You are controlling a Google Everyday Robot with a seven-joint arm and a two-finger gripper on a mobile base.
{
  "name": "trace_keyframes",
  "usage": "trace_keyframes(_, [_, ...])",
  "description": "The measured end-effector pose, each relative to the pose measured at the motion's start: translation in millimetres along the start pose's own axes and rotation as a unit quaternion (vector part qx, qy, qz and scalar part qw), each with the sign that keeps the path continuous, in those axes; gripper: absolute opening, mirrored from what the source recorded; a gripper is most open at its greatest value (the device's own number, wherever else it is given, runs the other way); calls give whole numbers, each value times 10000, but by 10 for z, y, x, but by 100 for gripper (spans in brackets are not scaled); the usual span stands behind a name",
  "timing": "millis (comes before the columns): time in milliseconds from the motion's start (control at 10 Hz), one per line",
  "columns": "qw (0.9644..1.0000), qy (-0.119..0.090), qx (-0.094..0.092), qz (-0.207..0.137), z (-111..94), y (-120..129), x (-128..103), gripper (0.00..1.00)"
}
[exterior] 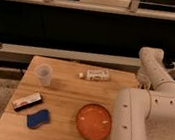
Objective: Drag the pepper across the table
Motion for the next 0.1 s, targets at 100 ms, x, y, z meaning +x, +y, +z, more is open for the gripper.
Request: trace_keyframes(100, [10000, 1, -1, -5, -2, -7, 3, 3])
